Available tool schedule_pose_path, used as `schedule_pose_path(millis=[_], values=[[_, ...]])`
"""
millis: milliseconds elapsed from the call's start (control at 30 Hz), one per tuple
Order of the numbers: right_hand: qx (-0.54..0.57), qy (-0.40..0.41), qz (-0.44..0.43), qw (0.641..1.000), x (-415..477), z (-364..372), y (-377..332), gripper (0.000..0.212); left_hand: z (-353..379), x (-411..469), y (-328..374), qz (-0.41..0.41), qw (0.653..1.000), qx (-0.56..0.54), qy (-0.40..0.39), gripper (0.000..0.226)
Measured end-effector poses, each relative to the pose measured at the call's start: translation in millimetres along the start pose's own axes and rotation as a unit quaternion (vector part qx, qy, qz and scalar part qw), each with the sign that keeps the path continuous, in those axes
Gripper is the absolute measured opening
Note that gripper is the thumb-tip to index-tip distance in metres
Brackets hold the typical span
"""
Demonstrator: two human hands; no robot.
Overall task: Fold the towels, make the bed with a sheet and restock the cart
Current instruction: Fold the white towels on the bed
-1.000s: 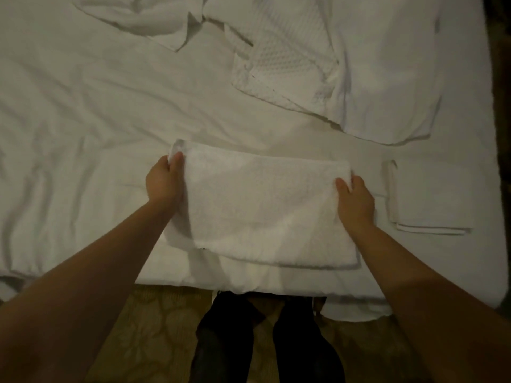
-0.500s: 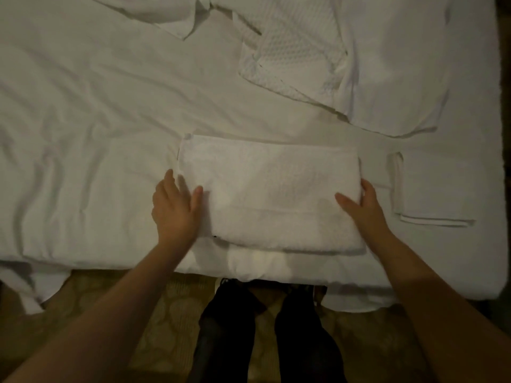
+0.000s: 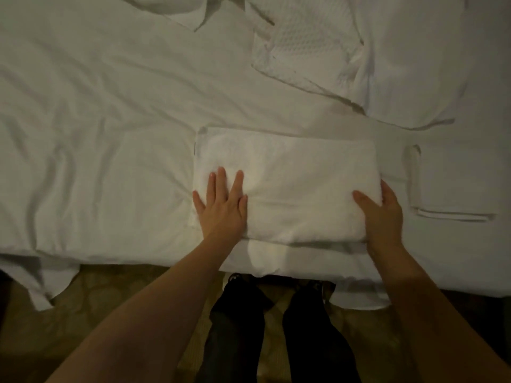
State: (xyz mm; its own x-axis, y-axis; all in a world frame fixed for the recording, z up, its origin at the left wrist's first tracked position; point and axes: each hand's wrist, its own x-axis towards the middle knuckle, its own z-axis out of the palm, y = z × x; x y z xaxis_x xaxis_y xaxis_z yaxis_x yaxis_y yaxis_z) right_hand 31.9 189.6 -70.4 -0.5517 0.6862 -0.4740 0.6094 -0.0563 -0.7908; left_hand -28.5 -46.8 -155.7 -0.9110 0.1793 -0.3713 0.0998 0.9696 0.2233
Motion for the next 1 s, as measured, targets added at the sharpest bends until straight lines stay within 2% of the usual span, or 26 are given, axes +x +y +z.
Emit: schedule_pose_path(millis=[67, 100, 167, 233, 300, 400, 467, 533, 567, 600, 633, 667, 700, 733, 767, 800, 833, 933, 1000], values=[[0.07, -0.038, -0.01, 0.997, -21.2, 18.0, -27.6, 0.052, -7.9, 0.8, 2.3, -0.003, 1.0, -0.006, -0.018, 0.052], [0.059, -0.066, -0.03, 0.996, -32.5, 32.7, -39.3, 0.053, -12.4, 0.9, 3.5, 0.0, 1.0, -0.013, -0.026, 0.052], [-0.052, -0.124, -0.096, 0.986, -53.9, 70.6, -53.2, 0.063, -20.2, 2.2, 2.5, 0.018, 0.998, -0.03, -0.047, 0.052], [-0.159, -0.164, -0.163, 0.96, -74.6, 113.4, -56.4, 0.064, -31.9, 6.4, -4.7, 0.039, 0.994, -0.025, -0.094, 0.056], [-0.216, -0.164, -0.19, 0.944, -89.7, 148.5, -52.3, 0.059, -43.9, 10.1, -14.2, 0.049, 0.989, -0.03, -0.134, 0.07], [-0.237, -0.146, -0.194, 0.941, -98.6, 177.3, -47.7, 0.053, -51.8, 1.6, -24.1, 0.087, 0.989, -0.03, -0.117, 0.083], [-0.248, -0.151, -0.195, 0.937, -97.7, 183.5, -44.6, 0.053, -45.8, -7.3, -31.3, 0.114, 0.987, -0.049, -0.104, 0.078], [-0.26, -0.171, -0.2, 0.929, -95.0, 185.9, -40.1, 0.054, -45.6, -11.2, -40.9, 0.125, 0.98, -0.13, -0.087, 0.064], [-0.263, -0.182, -0.207, 0.925, -93.0, 187.9, -37.7, 0.055, -46.7, -10.6, -46.1, 0.095, 0.967, -0.227, -0.067, 0.052], [-0.266, -0.192, -0.215, 0.92, -91.4, 190.6, -34.9, 0.055, -52.2, -9.9, -49.1, 0.025, 0.938, -0.343, -0.051, 0.04], [-0.271, -0.201, -0.224, 0.915, -90.0, 194.3, -32.7, 0.055, -58.6, -8.0, -52.0, -0.064, 0.886, -0.459, -0.033, 0.032], [-0.277, -0.209, -0.228, 0.91, -89.9, 198.8, -30.2, 0.056, -64.3, -6.1, -55.1, -0.137, 0.818, -0.558, -0.021, 0.027], [-0.286, -0.219, -0.226, 0.905, -90.5, 203.3, -27.2, 0.056, -69.2, -4.7, -56.8, -0.186, 0.76, -0.622, -0.015, 0.025], [-0.296, -0.23, -0.221, 0.9, -91.8, 207.4, -24.7, 0.056, -72.8, -3.4, -57.4, -0.214, 0.72, -0.66, -0.018, 0.025], [-0.302, -0.243, -0.215, 0.897, -92.9, 210.5, -22.6, 0.057, -76.8, -1.2, -56.3, -0.224, 0.706, -0.671, -0.025, 0.027], [-0.298, -0.257, -0.208, 0.896, -93.4, 212.1, -21.5, 0.056, -81.0, 2.3, -54.7, -0.224, 0.718, -0.658, -0.037, 0.029], [-0.279, -0.274, -0.194, 0.9, -93.4, 211.4, -22.1, 0.055, -82.7, 7.3, -53.1, -0.219, 0.75, -0.622, -0.048, 0.033], [-0.225, -0.307, -0.159, 0.911, -90.5, 192.9, -29.3, 0.049, -78.8, 20.7, -45.9, -0.21, 0.868, -0.446, -0.058, 0.046], [-0.27, -0.231, -0.231, 0.906, -88.6, 171.9, -31.2, 0.05, -71.4, 25.0, -41.1, -0.188, 0.911, -0.365, -0.028, 0.045]])
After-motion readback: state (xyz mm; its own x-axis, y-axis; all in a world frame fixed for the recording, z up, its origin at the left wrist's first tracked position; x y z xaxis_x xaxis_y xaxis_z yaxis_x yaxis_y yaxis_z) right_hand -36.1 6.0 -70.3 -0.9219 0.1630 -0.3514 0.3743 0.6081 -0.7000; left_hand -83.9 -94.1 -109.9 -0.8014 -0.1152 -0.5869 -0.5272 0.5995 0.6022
